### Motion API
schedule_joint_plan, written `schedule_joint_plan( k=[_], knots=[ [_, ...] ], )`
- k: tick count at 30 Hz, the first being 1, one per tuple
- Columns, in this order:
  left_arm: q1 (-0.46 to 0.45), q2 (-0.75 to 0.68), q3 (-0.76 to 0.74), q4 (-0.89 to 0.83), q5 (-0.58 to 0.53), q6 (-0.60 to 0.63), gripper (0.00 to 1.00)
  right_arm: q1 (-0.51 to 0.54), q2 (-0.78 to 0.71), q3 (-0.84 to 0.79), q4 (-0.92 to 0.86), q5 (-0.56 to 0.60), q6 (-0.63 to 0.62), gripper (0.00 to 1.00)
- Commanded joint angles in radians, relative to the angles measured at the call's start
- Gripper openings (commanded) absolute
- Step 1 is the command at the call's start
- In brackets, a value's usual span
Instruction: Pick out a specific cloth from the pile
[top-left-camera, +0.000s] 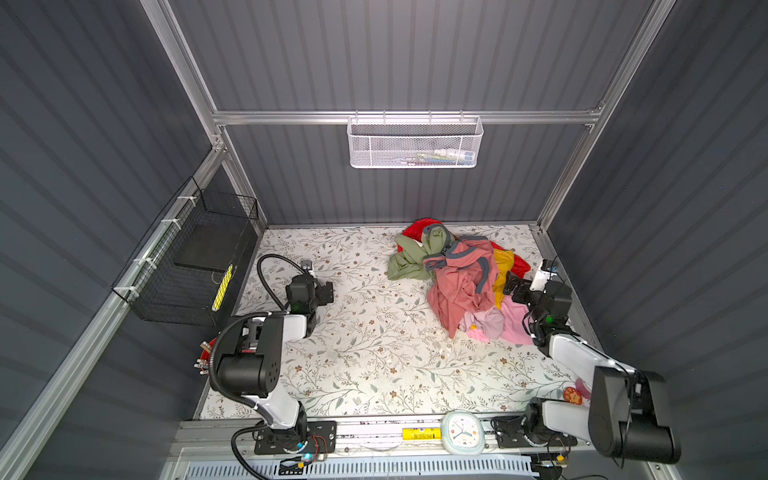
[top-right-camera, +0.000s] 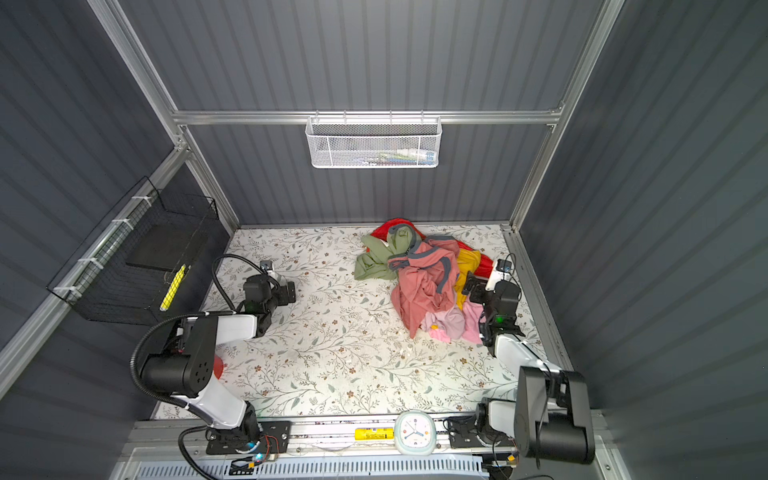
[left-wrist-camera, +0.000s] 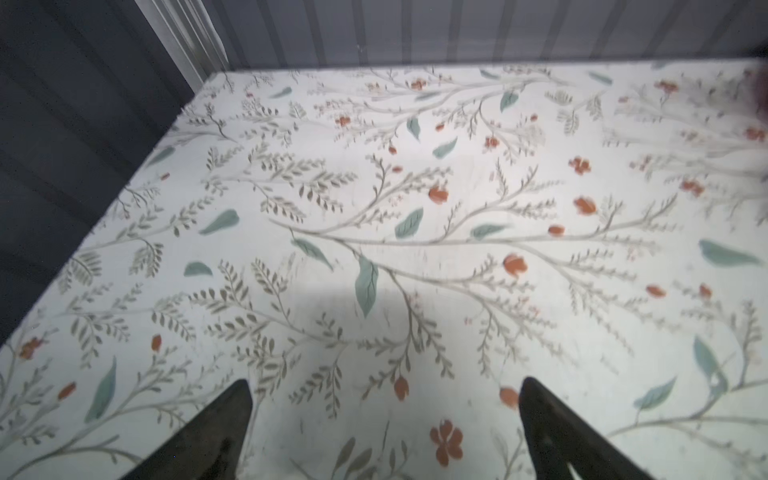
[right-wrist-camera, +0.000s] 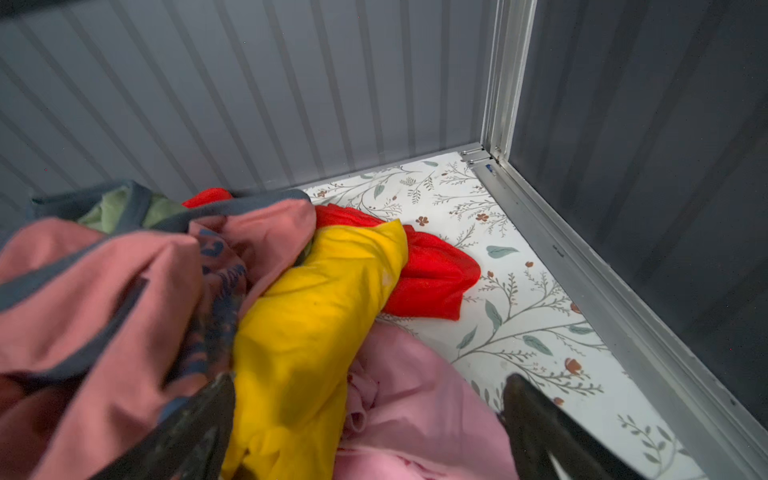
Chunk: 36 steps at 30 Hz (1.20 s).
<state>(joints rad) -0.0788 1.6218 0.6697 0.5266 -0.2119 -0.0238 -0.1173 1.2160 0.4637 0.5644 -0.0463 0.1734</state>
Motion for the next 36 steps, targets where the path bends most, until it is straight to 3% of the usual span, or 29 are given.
schedule_joint_plan(
  k=[1, 7, 11, 14, 19, 27, 36],
  knots=[
    [0.003, -0.07, 0.06, -0.218, 0.003, -0.081, 1.0, -0.007, -0.076, 0.039, -0.274, -0.055, 0.116, 0.99],
    [-0.013, -0.165, 0.066, -0.283, 0.021, -0.168, 1.0, -0.038, -0.226, 0.055, -0.466, -0.131, 0.29, 0.99],
    [-0.071, -0.227, 0.034, -0.29, -0.031, -0.175, 1.0, -0.091, -0.264, 0.045, -0.56, -0.251, 0.402, 0.98],
    [-0.115, -0.257, 0.013, -0.296, -0.051, -0.182, 1.0, -0.157, -0.26, 0.013, -0.574, -0.384, 0.465, 0.93],
    [-0.167, -0.296, -0.009, -0.3, -0.074, -0.177, 1.0, -0.22, -0.263, -0.049, -0.557, -0.47, 0.529, 0.88],
    [-0.168, -0.326, -0.048, -0.287, -0.059, -0.18, 1.0, -0.242, -0.183, -0.048, -0.559, -0.522, 0.526, 0.76],
    [-0.168, -0.347, -0.062, -0.287, -0.037, -0.195, 1.0, -0.243, 0.076, 0.054, -0.399, -0.614, 0.468, 0.58]
  ],
)
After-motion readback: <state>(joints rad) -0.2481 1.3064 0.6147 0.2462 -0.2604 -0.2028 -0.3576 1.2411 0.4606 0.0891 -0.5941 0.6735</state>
